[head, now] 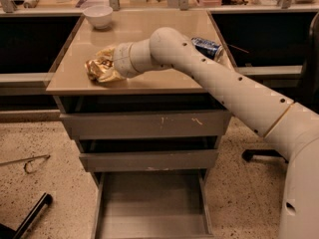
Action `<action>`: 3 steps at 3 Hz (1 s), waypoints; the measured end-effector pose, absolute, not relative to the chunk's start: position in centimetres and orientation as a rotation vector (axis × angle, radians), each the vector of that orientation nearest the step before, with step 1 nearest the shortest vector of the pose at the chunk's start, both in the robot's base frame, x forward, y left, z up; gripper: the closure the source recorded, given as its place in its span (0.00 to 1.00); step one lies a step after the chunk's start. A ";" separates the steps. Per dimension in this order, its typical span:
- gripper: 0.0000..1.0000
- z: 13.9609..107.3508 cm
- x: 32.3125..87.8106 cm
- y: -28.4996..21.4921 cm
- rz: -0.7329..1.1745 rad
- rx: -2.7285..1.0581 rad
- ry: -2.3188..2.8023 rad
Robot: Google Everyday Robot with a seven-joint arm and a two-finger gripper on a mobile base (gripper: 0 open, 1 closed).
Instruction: Pick orange can from bottom drawer and place on counter
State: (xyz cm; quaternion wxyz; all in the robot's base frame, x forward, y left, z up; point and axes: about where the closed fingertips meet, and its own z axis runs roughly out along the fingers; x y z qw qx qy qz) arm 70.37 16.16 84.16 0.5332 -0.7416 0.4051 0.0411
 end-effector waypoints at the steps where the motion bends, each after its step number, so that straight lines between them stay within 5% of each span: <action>1: 0.81 84.1 70.4 16.3 0.101 -1.771 0.967; 3: 0.35 84.1 70.4 16.3 0.101 -1.771 0.966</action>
Offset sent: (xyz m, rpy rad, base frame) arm 0.0001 0.0013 -0.0006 -0.0022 0.0030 0.0021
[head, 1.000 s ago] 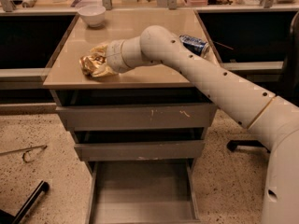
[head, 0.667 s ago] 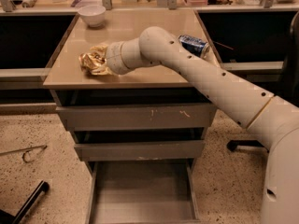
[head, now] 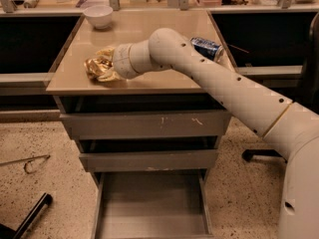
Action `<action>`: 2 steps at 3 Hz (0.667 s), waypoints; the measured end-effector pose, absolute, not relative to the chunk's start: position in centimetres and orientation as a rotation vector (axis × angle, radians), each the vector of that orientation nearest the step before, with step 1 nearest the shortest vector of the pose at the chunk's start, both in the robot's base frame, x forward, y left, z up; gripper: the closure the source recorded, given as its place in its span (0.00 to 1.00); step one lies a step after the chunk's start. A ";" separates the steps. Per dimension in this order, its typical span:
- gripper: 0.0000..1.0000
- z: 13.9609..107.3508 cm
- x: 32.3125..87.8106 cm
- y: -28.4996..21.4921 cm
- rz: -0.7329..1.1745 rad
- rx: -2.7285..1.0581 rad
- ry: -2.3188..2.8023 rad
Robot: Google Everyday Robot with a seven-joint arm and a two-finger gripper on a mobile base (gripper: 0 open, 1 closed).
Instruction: Pick orange can from bottom drawer and place on counter
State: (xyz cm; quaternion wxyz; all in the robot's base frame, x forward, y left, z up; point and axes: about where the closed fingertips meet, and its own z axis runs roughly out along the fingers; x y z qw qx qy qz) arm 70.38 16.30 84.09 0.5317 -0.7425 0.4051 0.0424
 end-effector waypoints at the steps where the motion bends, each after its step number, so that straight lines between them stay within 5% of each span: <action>1: 0.12 84.1 70.4 16.3 0.101 -1.771 0.966; 2: 0.00 84.1 70.4 16.3 0.101 -1.771 0.966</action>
Offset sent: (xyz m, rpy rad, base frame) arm 0.0000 0.0000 0.0000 0.0000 0.0000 0.0000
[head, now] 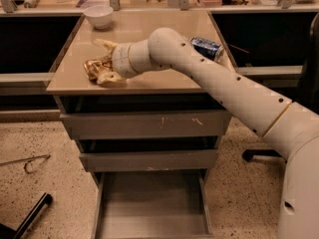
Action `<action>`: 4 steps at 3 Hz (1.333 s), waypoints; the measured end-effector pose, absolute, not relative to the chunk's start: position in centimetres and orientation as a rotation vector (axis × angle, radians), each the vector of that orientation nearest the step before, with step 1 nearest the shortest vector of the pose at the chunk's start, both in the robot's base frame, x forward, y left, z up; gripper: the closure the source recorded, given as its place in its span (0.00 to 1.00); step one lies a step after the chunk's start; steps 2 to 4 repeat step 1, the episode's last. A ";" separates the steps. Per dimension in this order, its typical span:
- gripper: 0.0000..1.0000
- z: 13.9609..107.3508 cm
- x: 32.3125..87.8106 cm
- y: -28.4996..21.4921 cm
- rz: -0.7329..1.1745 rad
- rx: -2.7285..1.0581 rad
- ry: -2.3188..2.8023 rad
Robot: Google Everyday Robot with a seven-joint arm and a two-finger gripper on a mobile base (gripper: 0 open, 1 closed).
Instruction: Pick orange can from bottom drawer and place on counter
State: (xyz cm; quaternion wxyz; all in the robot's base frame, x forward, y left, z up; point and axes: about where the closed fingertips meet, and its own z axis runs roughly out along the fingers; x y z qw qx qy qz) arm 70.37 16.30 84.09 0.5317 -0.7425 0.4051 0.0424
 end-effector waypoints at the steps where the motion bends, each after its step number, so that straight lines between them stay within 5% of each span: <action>1: 0.00 84.1 70.4 16.3 0.101 -1.771 0.966; 4: 0.00 84.1 70.4 16.3 0.101 -1.771 0.966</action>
Offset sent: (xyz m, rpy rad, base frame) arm 0.0000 0.0000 0.0000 0.0000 0.0000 0.0000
